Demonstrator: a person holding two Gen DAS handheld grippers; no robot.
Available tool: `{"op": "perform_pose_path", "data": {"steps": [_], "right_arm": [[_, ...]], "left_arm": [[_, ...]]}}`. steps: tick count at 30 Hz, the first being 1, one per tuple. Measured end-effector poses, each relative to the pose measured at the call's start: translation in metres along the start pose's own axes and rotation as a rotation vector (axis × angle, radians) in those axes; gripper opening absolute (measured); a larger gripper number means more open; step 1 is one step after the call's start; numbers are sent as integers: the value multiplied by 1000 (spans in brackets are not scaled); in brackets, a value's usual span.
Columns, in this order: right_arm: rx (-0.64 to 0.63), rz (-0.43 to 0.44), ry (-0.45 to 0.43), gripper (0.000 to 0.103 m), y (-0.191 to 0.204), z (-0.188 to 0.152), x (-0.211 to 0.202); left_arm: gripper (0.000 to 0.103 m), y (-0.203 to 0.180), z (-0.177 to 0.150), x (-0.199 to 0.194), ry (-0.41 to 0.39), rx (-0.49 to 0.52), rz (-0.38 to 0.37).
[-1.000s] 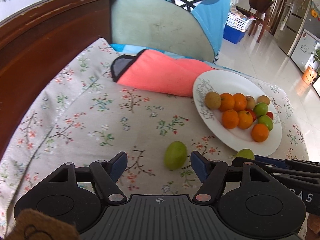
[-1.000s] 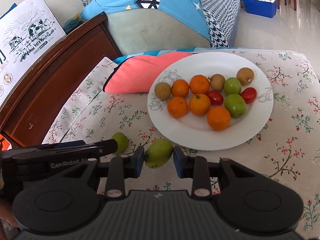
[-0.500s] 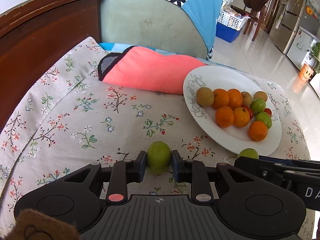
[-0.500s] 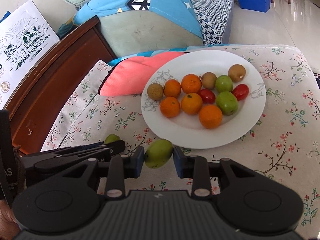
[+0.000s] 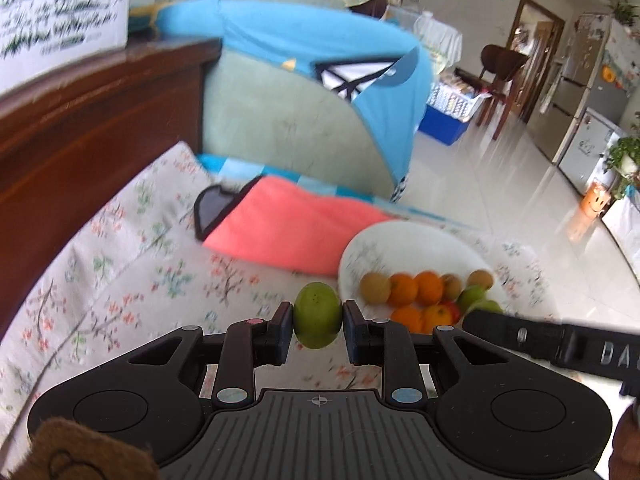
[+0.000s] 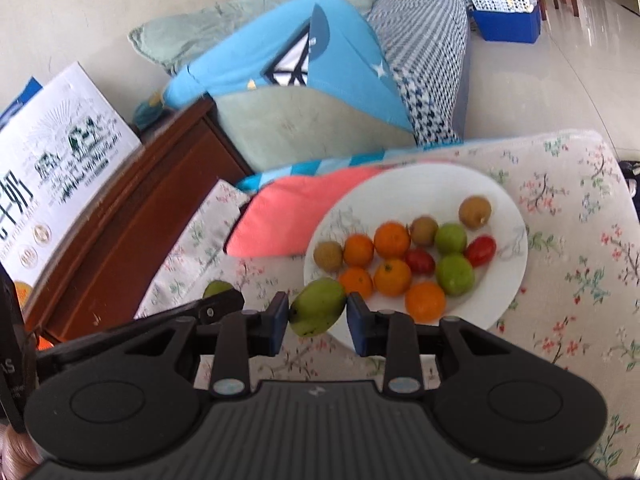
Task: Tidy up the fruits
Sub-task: 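Lift the lime and pear with both tools and carry them over the plate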
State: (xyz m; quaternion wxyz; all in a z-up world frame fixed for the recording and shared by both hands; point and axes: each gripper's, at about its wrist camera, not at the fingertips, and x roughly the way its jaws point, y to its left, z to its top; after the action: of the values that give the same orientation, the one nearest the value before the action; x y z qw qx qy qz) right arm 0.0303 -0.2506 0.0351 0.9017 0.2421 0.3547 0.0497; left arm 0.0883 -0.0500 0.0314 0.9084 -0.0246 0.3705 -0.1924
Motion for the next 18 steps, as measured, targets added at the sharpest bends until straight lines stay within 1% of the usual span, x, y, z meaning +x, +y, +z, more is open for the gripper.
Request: {"op": "perform_pose_path", "data": {"steps": [5,8,12,18], "right_arm": [[1,4,-70,32,-8,23,-7],[6,-13,-101,32,-16,33,-7],[57,-21,-106,32,-30,42,2],[69,-50,-104,32,-41,50,21]], "left_arm": [[24,-7,13,2,-25,1,-23],[24,-11,24,6,-46,5,-33],[24,-18,37,20,-81,15,-38],[24,-25,44,51,-61,17,-67]]}}
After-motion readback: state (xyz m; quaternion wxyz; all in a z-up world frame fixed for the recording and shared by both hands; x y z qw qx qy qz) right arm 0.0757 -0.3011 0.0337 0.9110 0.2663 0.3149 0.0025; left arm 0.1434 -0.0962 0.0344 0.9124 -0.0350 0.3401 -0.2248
